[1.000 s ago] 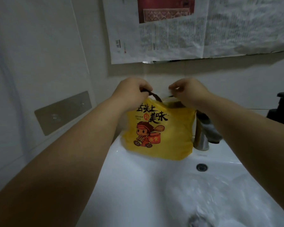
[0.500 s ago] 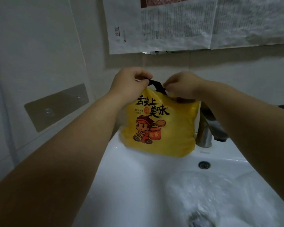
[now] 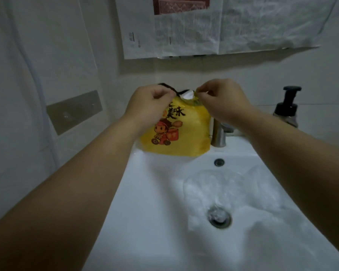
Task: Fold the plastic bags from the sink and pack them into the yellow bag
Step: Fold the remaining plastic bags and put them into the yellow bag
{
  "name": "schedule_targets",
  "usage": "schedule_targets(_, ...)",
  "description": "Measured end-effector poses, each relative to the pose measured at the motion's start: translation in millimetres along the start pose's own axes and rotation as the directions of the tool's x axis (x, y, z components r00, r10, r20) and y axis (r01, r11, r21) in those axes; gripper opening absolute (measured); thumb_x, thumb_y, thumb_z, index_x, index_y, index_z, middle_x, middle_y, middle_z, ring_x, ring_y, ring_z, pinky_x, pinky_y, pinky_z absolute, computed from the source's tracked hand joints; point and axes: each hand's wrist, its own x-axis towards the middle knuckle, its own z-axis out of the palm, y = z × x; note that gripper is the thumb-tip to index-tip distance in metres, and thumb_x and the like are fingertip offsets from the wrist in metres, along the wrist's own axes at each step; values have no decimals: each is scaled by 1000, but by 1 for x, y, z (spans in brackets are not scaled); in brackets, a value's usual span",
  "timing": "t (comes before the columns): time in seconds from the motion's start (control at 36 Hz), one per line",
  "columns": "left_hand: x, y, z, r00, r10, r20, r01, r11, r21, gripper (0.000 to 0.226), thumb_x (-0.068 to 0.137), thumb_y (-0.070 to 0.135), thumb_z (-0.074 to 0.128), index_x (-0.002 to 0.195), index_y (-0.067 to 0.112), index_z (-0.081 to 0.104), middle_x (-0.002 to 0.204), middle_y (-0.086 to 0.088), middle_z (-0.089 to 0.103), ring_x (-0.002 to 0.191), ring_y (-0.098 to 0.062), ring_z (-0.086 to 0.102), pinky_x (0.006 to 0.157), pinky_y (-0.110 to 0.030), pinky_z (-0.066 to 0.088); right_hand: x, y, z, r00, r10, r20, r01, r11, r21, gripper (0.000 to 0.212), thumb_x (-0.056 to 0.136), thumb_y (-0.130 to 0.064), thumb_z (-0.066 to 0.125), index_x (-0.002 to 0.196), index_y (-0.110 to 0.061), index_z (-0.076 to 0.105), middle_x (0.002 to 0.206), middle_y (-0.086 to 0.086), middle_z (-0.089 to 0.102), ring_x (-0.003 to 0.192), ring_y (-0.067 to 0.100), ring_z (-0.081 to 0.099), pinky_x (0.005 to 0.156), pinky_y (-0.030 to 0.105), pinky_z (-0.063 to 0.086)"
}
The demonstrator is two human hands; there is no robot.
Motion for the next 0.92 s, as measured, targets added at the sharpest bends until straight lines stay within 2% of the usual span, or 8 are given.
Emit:
schedule_targets(0.14, -52, -16, 40, 990, -109, 88, 114, 991, -63, 16, 93, 25, 63, 78, 28, 69, 71, 5, 64, 68, -8, 59, 69, -29, 52, -61, 30, 6, 991, 120, 53, -121, 992, 17, 24, 90, -18, 54, 106, -16, 72, 71, -4, 60, 61, 9, 53, 53, 17, 39)
schedule_targets(0.25, -93, -38, 81, 957, -214, 195, 226, 973, -38, 8, 94, 21, 62, 90, 20, 69, 77, 12, 61, 79, -7, 55, 75, -24, 43, -113, 67, 14, 944, 293, 151, -297, 955, 6, 24, 93, -20, 53, 109, -14, 71, 80, 0, 65, 69, 13, 57, 58, 19, 44)
schedule_targets(0.36, -122, -64, 116, 855, -346, 387, 296, 937, 184, 12, 92, 25, 63, 102, 21, 69, 104, 3, 66, 94, -15, 59, 78, -25, 44, -148, 106, 17, 806, 489, 335, -469, 871, -144, 30, 94, -22, 56, 120, -10, 64, 120, 9, 64, 103, 23, 58, 86, 31, 46)
schedule_targets(0.47, -132, -76, 129, 690, -449, 568, 106, 839, 534, 39, 93, 32, 60, 130, 20, 58, 140, 0, 50, 124, -19, 50, 95, -24, 38, -160, 137, 20, 641, 606, 471, -421, 790, -445, 73, 90, -28, 63, 151, -20, 24, 154, 13, 24, 135, 34, 35, 108, 39, 35)
schedule_targets(0.58, -131, -88, 131, 639, -535, 552, 69, 755, 652, 51, 94, 35, 57, 141, 21, 46, 147, -7, 41, 129, -25, 46, 101, -30, 38, -163, 159, 35, 626, 631, 458, -429, 769, -474, 100, 87, -22, 69, 152, -32, -6, 159, 13, -12, 139, 42, 26, 108, 46, 35)
schedule_targets(0.69, -130, -98, 132, 609, -576, 546, 87, 732, 676, 59, 93, 38, 58, 146, 21, 38, 151, -7, 35, 132, -25, 42, 105, -30, 36, -168, 167, 50, 594, 633, 496, -458, 773, -439, 109, 86, -17, 70, 150, -29, -18, 151, 23, 26, 126, 37, 46, 95, 37, 44)
schedule_targets(0.81, -129, -105, 130, 571, -606, 555, 109, 725, 680, 66, 92, 41, 59, 150, 23, 32, 154, -5, 32, 135, -24, 40, 108, -32, 35, -178, 168, 59, 438, 695, 571, -317, 713, -625, 96, 86, -27, 69, 153, -16, 1, 149, 16, 34, 130, 32, 43, 95, 35, 45)
schedule_targets(0.92, -133, -103, 127, 490, -625, 607, 48, 715, 698, 68, 94, 43, 56, 152, 36, 21, 161, -2, 17, 144, -24, 26, 115, -35, 25, -175, 165, 52, 440, 684, 582, -193, 705, -683, 57, 95, -26, 55, 145, -9, 35, 146, 12, 39, 127, 27, 47, 96, 33, 44)
